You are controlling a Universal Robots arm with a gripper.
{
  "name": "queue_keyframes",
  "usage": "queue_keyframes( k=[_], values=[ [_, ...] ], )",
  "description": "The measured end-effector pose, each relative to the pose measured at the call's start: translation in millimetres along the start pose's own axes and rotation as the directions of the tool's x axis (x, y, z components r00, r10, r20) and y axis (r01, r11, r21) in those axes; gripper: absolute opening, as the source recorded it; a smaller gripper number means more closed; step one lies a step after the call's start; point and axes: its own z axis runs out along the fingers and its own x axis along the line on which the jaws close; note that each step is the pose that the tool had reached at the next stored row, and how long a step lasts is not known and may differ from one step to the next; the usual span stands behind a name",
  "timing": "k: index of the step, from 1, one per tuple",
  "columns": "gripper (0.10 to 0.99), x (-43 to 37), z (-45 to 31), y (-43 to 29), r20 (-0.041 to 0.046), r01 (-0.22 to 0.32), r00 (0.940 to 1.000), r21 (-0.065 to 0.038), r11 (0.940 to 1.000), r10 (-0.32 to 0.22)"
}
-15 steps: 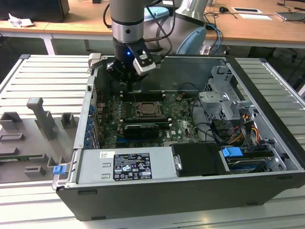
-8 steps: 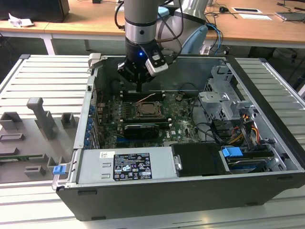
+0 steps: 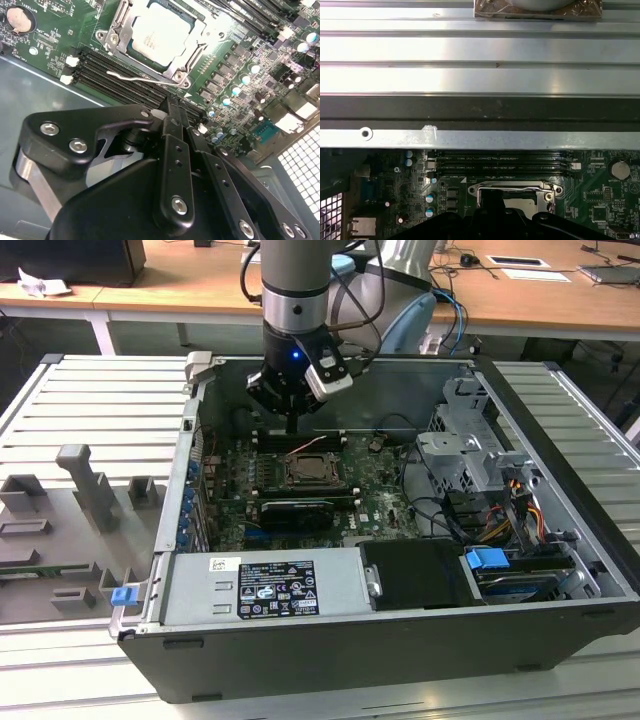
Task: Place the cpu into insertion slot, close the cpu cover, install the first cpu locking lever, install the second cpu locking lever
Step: 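Install the first cpu locking lever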
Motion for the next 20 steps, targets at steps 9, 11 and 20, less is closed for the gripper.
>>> queue_keyframes(
  k=[9, 11, 20],
  values=[
    [0.106, -0.6, 2.0, -0.1, 0.0003, 0.0, 1.0, -0.018, 0.9998, 0.0],
    [0.106, -0.6, 4.3, -0.4, 0.0, 0.0, 1.0, -0.018, 0.9998, 0.0],
    [0.106, -4.5, 14.2, -0.8, -0.0007, 0.034, 0.9994, -0.016, 0.9993, -0.034]
  ],
)
